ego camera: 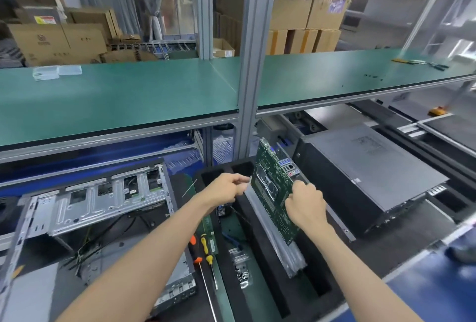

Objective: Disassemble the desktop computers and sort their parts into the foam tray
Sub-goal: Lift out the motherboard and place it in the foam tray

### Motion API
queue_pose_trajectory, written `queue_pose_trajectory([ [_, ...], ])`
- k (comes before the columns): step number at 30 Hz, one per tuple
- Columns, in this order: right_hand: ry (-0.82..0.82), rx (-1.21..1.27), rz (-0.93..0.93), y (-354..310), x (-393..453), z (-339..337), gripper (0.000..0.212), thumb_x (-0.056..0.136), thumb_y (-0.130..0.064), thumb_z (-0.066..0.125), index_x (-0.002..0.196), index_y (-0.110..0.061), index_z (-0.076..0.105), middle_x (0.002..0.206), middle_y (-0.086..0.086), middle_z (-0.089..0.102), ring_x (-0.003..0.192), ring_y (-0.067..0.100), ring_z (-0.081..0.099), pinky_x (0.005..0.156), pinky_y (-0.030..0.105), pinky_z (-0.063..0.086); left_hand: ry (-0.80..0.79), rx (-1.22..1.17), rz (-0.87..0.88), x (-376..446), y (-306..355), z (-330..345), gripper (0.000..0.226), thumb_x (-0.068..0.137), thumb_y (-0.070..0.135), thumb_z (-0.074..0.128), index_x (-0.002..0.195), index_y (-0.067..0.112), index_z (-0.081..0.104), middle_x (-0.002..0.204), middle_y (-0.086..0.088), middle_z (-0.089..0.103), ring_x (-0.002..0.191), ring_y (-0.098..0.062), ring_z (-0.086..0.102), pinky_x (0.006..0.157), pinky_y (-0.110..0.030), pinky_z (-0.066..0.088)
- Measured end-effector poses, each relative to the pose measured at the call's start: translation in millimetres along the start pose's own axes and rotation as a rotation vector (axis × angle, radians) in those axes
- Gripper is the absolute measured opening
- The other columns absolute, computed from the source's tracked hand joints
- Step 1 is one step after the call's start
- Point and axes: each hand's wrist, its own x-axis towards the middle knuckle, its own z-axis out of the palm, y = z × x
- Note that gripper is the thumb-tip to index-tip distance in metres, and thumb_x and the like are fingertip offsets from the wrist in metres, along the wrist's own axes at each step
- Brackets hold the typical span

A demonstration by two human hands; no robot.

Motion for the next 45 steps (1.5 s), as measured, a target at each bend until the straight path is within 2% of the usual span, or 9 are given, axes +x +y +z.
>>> queue_pose_trajectory([
  [3,-0.054,-0.011,0.035,8,1,17,0.021,0.090,-0.009,0.049,0.074,-0.013,0.035,0.081,0.006,0.040,0.086,0.039,0.057,0.066,0.036,0.035,-0.012,-0.016,-0.044,1,-14,-1,0.029,0.104,0.018,0.053,0.130,0.013,0.063,0.106,-0.007,0.062,0.093,-0.017,0.054,0.079,-0.030,0.044],
  [8,-0.122,0.010,0.066,18,1,41,0.028,0.092,-0.009,0.047,0.071,-0.017,0.030,0.079,0.003,0.038,0.076,0.031,0.041,0.067,0.037,0.034,-0.010,0.006,-0.091,0,-34,-5,0.022,0.102,0.019,0.056,0.120,0.015,0.069,0.110,-0.013,0.069,0.087,-0.013,0.061,0.075,-0.025,0.048],
  [12,-0.149,0.000,0.067,21,4,54,0.027,0.096,-0.012,0.048,0.073,-0.016,0.033,0.080,0.003,0.040,0.078,0.031,0.045,0.067,0.036,0.036,-0.025,0.006,-0.128,0,-44,-10,0.019,0.102,0.019,0.057,0.117,0.016,0.069,0.101,-0.006,0.066,0.087,-0.013,0.059,0.074,-0.023,0.047],
  [16,-0.173,0.004,0.061,25,6,63,0.016,0.097,-0.013,0.048,0.082,-0.013,0.042,0.084,0.004,0.043,0.090,0.037,0.057,0.068,0.036,0.039,-0.002,0.039,-0.137,1,-49,-15,0.020,0.101,0.020,0.058,0.116,0.014,0.071,0.113,-0.011,0.073,0.088,-0.010,0.064,0.072,-0.020,0.050],
  [25,-0.208,-0.031,0.048,32,11,76,0.019,0.098,-0.011,0.047,0.080,-0.013,0.039,0.090,0.008,0.052,0.082,0.033,0.054,0.066,0.035,0.041,-0.004,0.072,-0.161,-3,-57,-18,0.019,0.101,0.022,0.057,0.113,0.018,0.072,0.106,-0.003,0.075,0.088,-0.010,0.066,0.074,-0.021,0.052],
  [30,-0.178,-0.063,0.087,38,21,73,0.009,0.097,-0.016,0.052,0.099,-0.008,0.048,0.107,0.014,0.064,0.099,0.038,0.062,0.071,0.039,0.046,-0.002,0.091,-0.173,-7,-62,-17,0.020,0.100,0.025,0.059,0.113,0.017,0.072,0.109,0.007,0.073,0.100,-0.011,0.071,0.091,-0.034,0.056],
  [34,-0.133,-0.211,0.057,45,19,73,0.047,0.092,-0.020,0.062,0.132,-0.003,0.043,0.109,0.010,0.070,0.098,0.033,0.069,0.066,0.037,0.047,-0.005,0.115,-0.164,-9,-65,-19,0.018,0.100,0.026,0.059,0.111,0.020,0.073,0.108,0.007,0.073,0.097,-0.008,0.071,0.093,-0.035,0.057],
  [40,-0.093,-0.340,0.021,52,14,70,0.038,0.084,-0.019,0.067,0.116,-0.007,0.051,0.106,0.007,0.068,0.089,0.027,0.073,0.061,0.034,0.053,-0.011,0.127,-0.165,-6,-67,-17,0.018,0.100,0.027,0.059,0.110,0.021,0.073,0.106,0.009,0.073,0.094,-0.006,0.072,0.092,-0.035,0.058],
  [45,-0.098,-0.391,-0.023,51,15,66,0.038,0.085,-0.021,0.070,0.116,-0.006,0.054,0.106,0.006,0.068,0.089,0.024,0.074,0.062,0.029,0.056,-0.018,0.126,-0.169,-7,-65,-13,0.018,0.099,0.026,0.060,0.110,0.020,0.073,0.106,0.007,0.073,0.095,-0.008,0.071,0.091,-0.036,0.057],
])
